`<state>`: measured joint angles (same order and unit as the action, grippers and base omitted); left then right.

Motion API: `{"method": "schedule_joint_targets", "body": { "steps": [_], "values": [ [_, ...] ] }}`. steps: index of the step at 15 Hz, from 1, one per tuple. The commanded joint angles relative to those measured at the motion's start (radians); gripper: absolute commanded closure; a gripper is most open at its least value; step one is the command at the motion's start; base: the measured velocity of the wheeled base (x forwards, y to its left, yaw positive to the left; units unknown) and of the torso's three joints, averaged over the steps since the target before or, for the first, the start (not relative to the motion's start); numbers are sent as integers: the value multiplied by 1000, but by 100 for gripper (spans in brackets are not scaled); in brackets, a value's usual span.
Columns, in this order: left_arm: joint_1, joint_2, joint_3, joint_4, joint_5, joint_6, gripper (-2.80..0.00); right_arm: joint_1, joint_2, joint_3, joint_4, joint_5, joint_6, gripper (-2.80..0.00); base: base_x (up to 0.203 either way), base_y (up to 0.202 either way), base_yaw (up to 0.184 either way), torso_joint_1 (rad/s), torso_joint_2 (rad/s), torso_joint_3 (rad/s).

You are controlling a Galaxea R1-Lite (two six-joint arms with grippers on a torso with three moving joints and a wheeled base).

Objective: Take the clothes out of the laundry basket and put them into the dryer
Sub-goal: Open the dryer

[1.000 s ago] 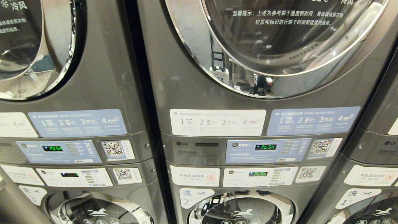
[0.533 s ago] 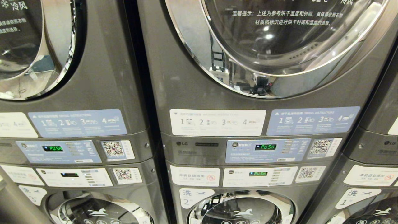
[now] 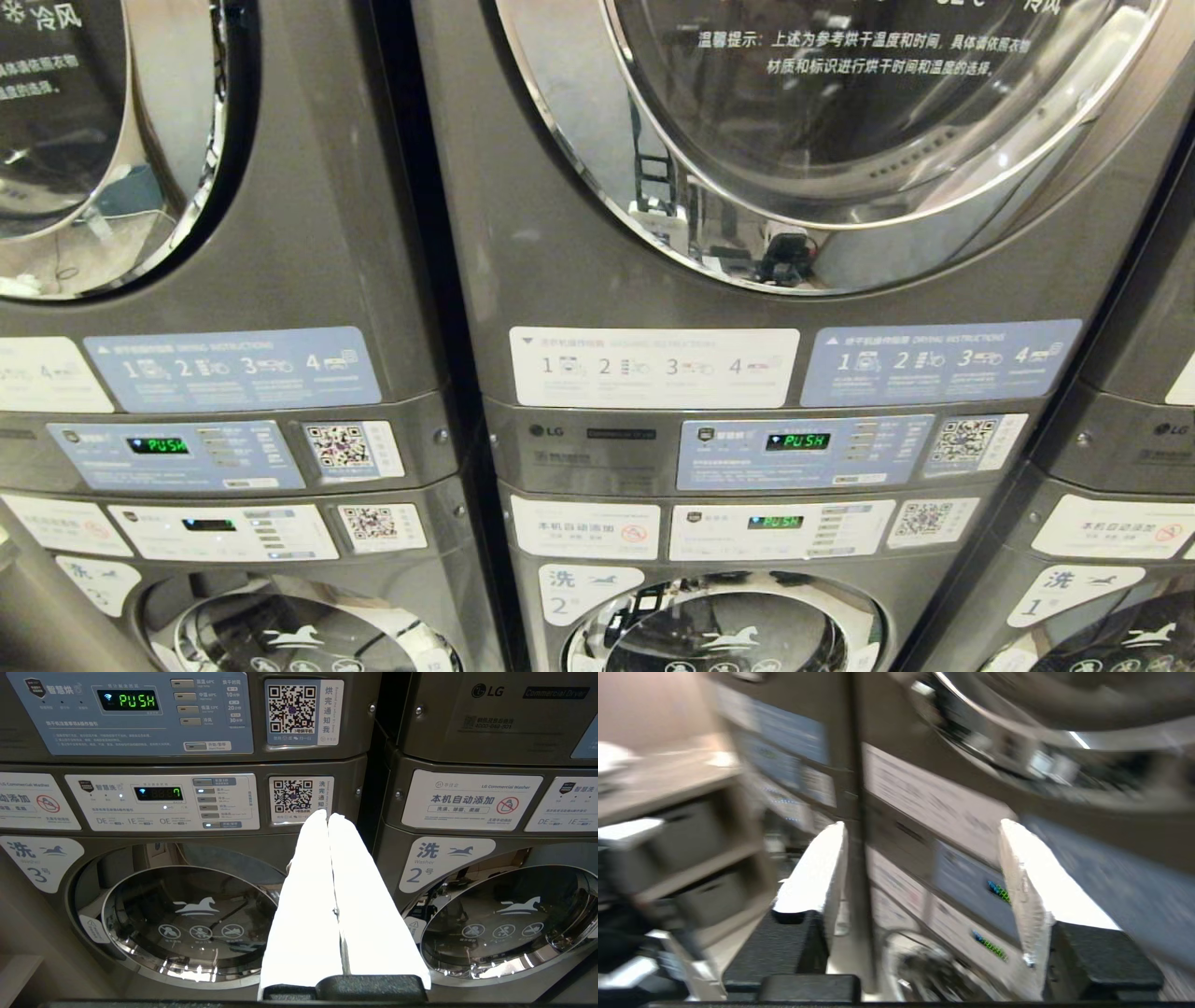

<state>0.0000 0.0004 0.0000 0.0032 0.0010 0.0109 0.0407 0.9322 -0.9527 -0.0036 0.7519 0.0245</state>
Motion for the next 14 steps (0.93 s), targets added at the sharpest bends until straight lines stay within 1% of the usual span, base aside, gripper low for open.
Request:
{"method": "schedule_joint_targets", "body": {
  "steps": [1, 2, 3, 4, 5, 6, 7, 8, 9, 10, 12, 13, 14],
  "values": [
    [0, 0, 0, 0, 0, 0, 0, 51, 274, -164, 0, 90, 9, -280, 0, 0, 0, 0, 0, 0],
    [0, 0, 0, 0, 0, 0, 0, 107, 333, -249, -1, 121, 17, -280, 0, 0, 0, 0, 0, 0],
    [0, 0, 0, 0, 0, 0, 0, 162, 372, -314, -1, 136, 22, -280, 0, 0, 0, 0, 0, 0],
    [0, 0, 0, 0, 0, 0, 0, 203, 418, -376, -2, 139, 26, -280, 0, 0, 0, 0, 0, 0],
    [0, 0, 0, 0, 0, 0, 0, 244, 463, -428, -4, 122, 15, -280, 0, 0, 0, 0, 0, 0],
    [0, 0, 0, 0, 0, 0, 0, 283, 498, -471, -7, 92, -21, -280, 0, 0, 0, 0, 0, 0],
    [0, 0, 0, 0, 0, 0, 0, 331, 533, -501, -16, 45, -87, -280, 0, 0, 0, 0, 0, 0],
    [0, 0, 0, 0, 0, 0, 0, 364, 571, -522, -40, 10, -132, -280, 0, 0, 0, 0, 0, 0],
    [1, 0, 0, 0, 0, 0, 0, 392, 608, -539, -74, -6, -152, -280, 0, 0, 0, 0, 0, 0],
    [0, 0, 0, 0, 0, 1, 0, 435, 648, -559, -123, -31, -163, -280, 0, 0, 0, 0, 0, 0],
    [0, 0, 0, 0, 0, 0, 0, 511, 725, -621, -208, -148, -170, -280, 0, 0, 0, 0, 0, 0],
    [0, 0, 0, 0, 0, 0, 0, 532, 773, -672, -243, -207, -169, -280, 0, 0, 0, 0, 0, 0],
    [0, 0, 0, 0, 0, 0, 0, 546, 820, -734, -269, -245, -169, -280, 0, 0, 0, 0, 0, 0]
  ]
}}
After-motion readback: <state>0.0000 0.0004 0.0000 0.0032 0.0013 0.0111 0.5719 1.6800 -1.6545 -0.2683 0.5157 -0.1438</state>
